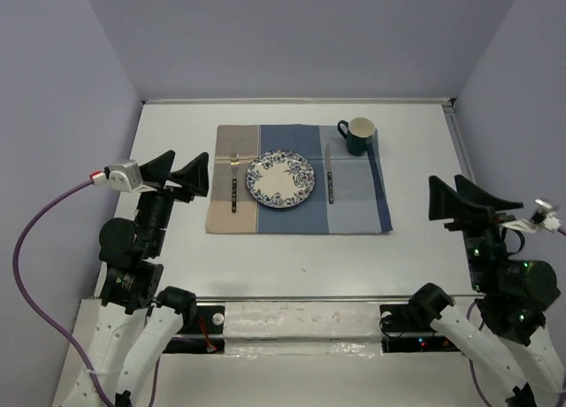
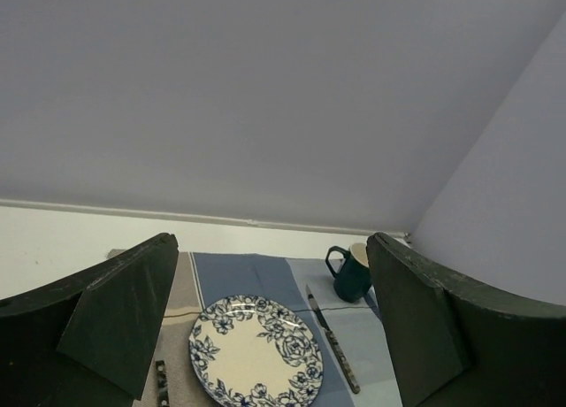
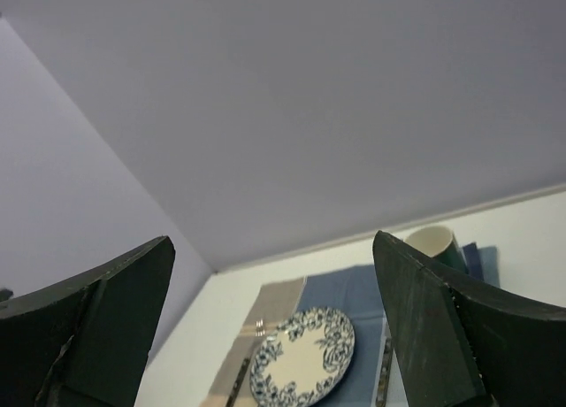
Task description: Set the dinner table for one person
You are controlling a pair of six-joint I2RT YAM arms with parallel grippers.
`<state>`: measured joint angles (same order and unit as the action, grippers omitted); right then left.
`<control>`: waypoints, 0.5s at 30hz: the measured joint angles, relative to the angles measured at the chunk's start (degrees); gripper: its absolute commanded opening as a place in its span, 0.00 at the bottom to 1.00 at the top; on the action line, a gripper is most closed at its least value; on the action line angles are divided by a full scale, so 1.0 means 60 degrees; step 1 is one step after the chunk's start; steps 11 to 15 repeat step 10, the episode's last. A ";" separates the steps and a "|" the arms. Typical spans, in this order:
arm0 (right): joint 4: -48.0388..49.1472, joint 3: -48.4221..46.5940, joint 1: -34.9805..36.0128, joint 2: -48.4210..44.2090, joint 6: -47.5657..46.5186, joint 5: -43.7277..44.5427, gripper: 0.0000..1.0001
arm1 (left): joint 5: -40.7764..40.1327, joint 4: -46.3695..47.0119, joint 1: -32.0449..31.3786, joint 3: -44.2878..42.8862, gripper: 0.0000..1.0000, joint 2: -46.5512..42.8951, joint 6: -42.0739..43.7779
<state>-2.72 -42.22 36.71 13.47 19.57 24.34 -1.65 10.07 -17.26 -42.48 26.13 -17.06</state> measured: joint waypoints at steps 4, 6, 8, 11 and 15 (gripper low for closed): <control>-0.0299 0.0368 0.0000 -0.1625 -0.0135 0.0936 1.00 | 0.0255 -0.0073 0.0000 0.0007 0.99 -0.0157 -0.0160; -0.0521 0.0568 -0.0004 -0.1832 -0.0113 0.1231 1.00 | 0.0353 -0.0073 0.0000 0.0040 0.99 -0.0280 -0.0237; -0.0787 0.0758 -0.0004 -0.1716 -0.0055 0.1366 1.00 | 0.0463 -0.0069 0.0000 0.0109 0.99 -0.0339 -0.0299; -0.1075 0.0827 -0.0004 -0.1413 -0.0040 0.1410 1.00 | 0.0539 -0.0062 0.0000 0.0211 0.99 -0.0335 -0.0364; -0.1075 0.0827 -0.0004 -0.1413 -0.0040 0.1410 1.00 | 0.0539 -0.0062 0.0000 0.0211 0.99 -0.0335 -0.0364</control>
